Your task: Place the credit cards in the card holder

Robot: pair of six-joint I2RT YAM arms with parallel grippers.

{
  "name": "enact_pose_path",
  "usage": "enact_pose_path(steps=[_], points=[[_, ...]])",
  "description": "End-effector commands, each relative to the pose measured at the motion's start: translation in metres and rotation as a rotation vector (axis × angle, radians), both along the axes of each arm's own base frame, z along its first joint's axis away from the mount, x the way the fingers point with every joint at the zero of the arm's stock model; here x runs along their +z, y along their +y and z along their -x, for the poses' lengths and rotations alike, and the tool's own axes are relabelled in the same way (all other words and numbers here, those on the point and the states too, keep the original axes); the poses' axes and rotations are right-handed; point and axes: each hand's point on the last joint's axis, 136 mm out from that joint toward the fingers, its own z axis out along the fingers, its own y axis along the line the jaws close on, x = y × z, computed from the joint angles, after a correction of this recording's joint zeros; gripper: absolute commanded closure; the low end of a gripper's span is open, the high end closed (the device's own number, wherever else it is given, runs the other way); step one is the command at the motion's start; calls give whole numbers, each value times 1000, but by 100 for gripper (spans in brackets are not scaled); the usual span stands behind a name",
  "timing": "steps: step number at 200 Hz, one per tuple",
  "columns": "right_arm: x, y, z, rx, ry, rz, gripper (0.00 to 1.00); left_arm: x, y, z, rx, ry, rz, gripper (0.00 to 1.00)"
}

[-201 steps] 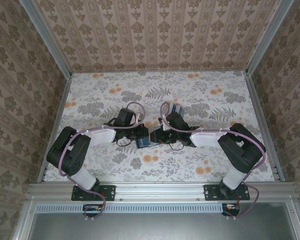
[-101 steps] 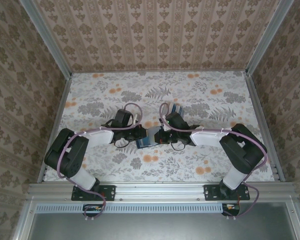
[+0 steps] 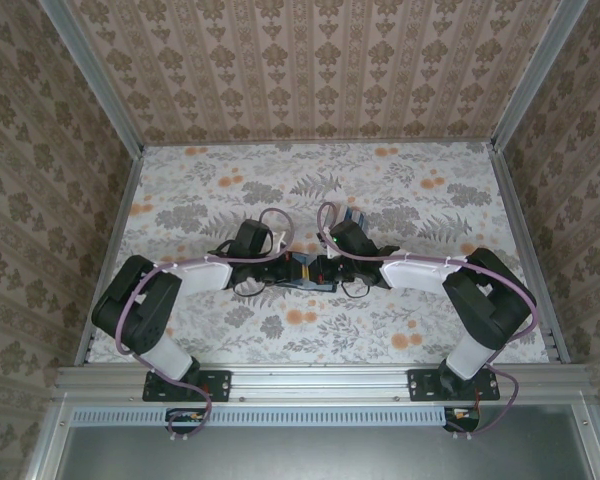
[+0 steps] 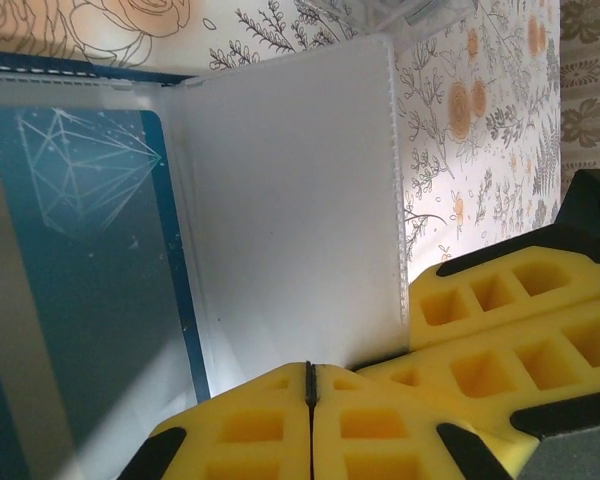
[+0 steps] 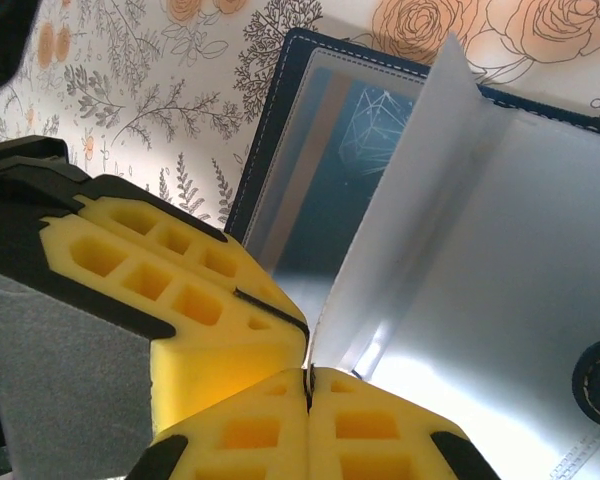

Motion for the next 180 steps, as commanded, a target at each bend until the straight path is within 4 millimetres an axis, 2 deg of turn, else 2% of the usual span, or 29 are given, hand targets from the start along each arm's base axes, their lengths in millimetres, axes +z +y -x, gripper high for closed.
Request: enact_pose_path(steps=[1,45,98,122,180], points=[[13,2,-4,-9,-27,-9,94,-7,-2,5,-34,1,-5,94],[13,-2,-6,-30,-41,-5,93,-15,3,-2,16,-5,-39,100],[9,4,-8,-47,-19,-39,92,-24,-2,10,-20,24,-55,100],[13,9,-10,-46,-15,-65,92,-29,-1,15,-17,37,-61,100],[-2,13,-15,-47,25,-32,89,-42,5,13,13,41,-84,100]])
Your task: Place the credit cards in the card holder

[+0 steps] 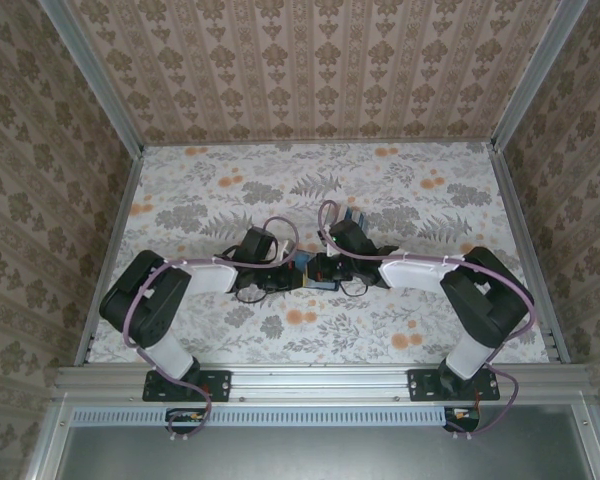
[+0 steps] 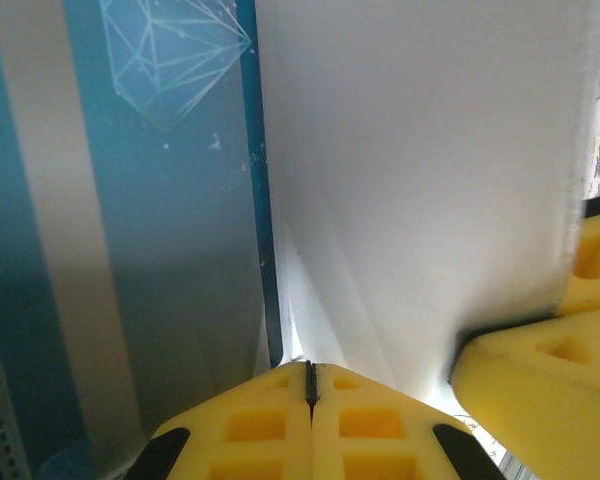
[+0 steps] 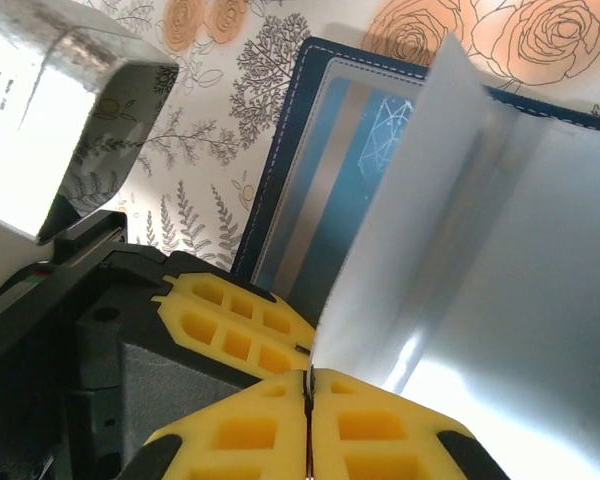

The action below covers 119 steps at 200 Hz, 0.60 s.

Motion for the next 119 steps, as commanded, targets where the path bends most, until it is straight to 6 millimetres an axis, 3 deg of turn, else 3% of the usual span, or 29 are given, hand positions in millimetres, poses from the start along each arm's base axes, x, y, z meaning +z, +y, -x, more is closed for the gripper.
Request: enact_pose_path(steps=[1,27,61,81,119], points=[[-1,10,-6,2,15,-12,89,-12,3,2,18,7,-13,100],[-12,15,-7,10,57,-2,84,-17,11,6,40,19,-6,100],[-8,20,-9,15,58,-17,66,-16,22,20,47,26,4,100],[-2,25,-12,23,53,-34,58,-6,30,30,50,17,21,100],[-1,36,-19,28,65,-65,56,19,61,34,128,-16,44,99]])
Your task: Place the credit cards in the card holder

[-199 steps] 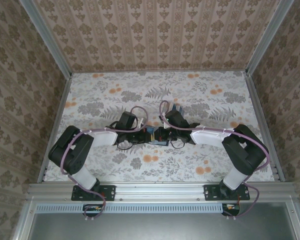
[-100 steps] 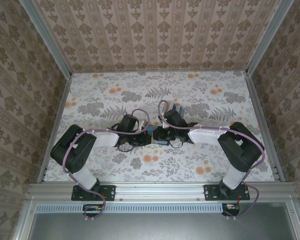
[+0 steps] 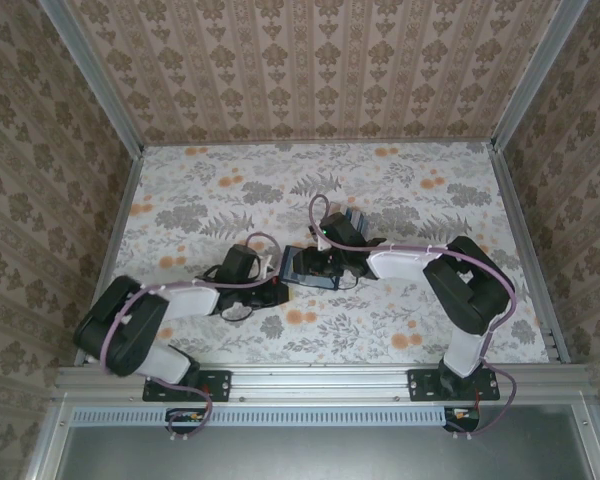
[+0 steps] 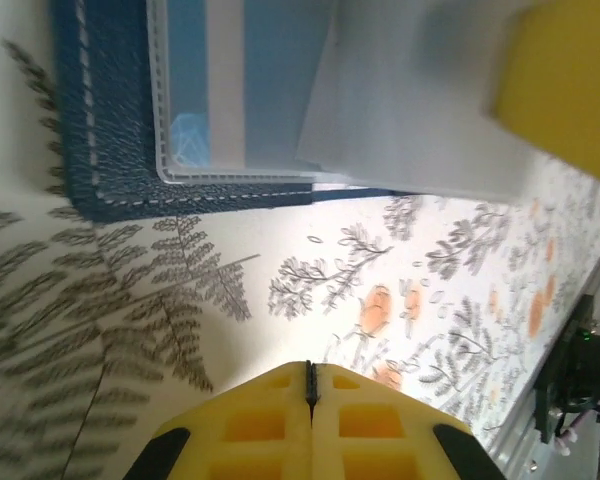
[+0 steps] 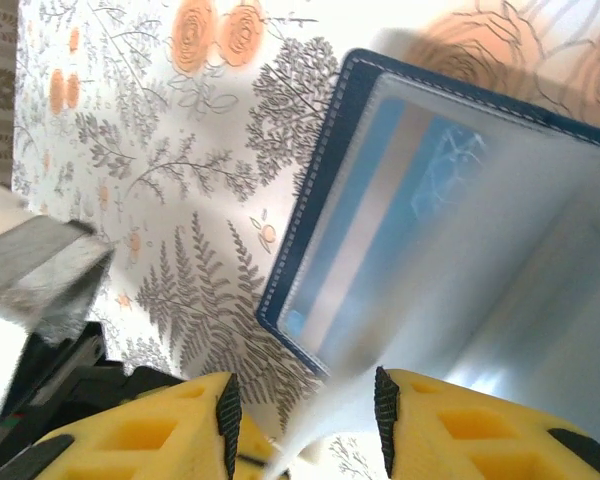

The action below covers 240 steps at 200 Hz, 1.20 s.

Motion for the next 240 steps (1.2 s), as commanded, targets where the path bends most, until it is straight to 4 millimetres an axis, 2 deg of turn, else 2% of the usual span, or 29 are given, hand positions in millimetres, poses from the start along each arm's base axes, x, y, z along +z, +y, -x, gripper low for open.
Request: enact_pose_path(steps=[1,28,48,80,98,119,133,157,181,196,215,240], points=[[1,14,-2,16,26,-34,56,15,20,2,59,-2,13,99],[3,25,-7,15,40,-70,55,26,62,-6,173,-29,-62,96],[4,33,-10,21,40,-78,54,41,79,-14,225,-59,-64,88],[7,39,-15,18,40,-94,54,55,87,-30,242,-90,-65,85],[21,36,-15,18,12,-100,53,57,82,-40,217,-98,-64,79],[44,18,-15,14,-56,-49,50,56,79,-57,205,-121,-85,68],[54,-1,-14,8,-108,27,48,54,77,-69,195,-131,-102,57],[58,-49,-17,-34,-182,225,45,51,67,-89,161,-140,-102,51],[62,-106,-25,-135,-223,410,43,43,49,-100,113,-121,-76,45],[67,-135,-32,-193,-241,523,33,38,41,-103,87,-112,-84,42],[75,-146,-41,-209,-234,615,27,36,40,-107,99,-107,-95,38],[75,-142,-63,-245,-229,649,25,35,51,-113,144,-120,-161,36]])
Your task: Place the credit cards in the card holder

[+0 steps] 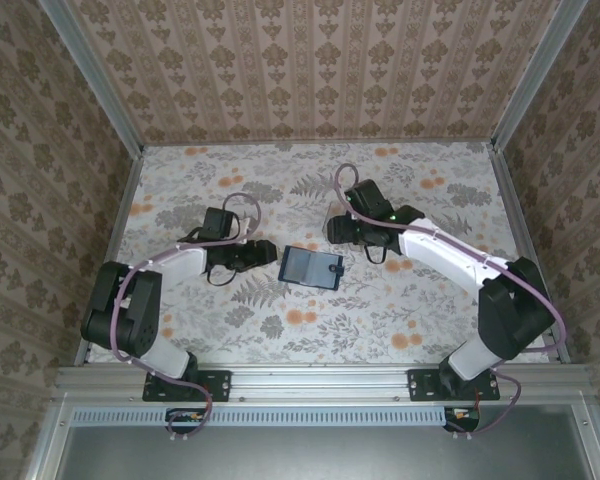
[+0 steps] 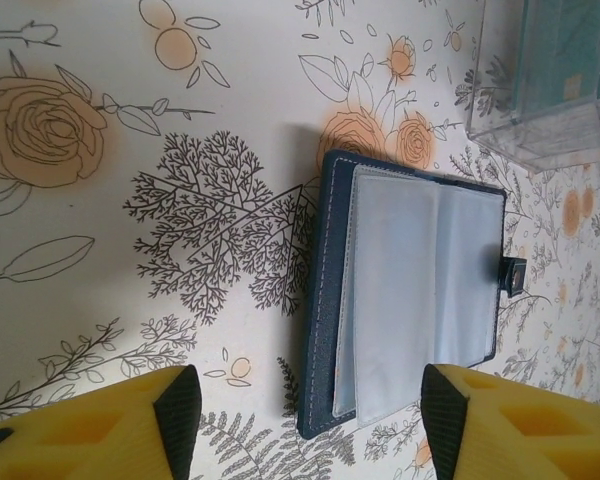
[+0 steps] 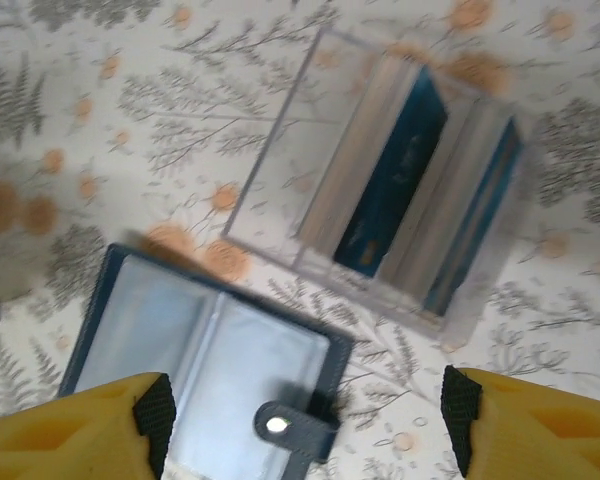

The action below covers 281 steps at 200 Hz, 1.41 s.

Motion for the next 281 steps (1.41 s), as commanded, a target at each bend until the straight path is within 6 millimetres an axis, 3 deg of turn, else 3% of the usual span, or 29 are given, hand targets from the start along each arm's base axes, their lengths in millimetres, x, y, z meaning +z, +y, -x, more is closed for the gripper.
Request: enact_pose_path(steps=[1,31,66,99,129,179,219,262,281], points=[[-4,-16,-13,-48,17,154,25,10,6,-15,23,-62,-46,36],[-14,-16,-44,-114,38,262,13,18,10,-16,49,-75,-58,35],[-30,-8,-65,-120,54,314,0,18,13,-16,66,-76,-72,35],[-46,-28,-69,-181,45,422,1,16,13,-15,62,-75,-72,35],[-45,-47,-63,-217,36,484,2,18,14,-16,65,-86,-77,35],[-29,-77,-52,-266,17,520,9,23,16,-21,70,-113,-96,35],[-15,-90,-48,-296,-17,532,17,23,14,-22,82,-113,-83,35],[-22,-93,-48,-276,1,508,29,18,13,-16,80,-99,-85,35],[-32,-88,-48,-239,23,476,44,15,13,-12,77,-91,-96,35]])
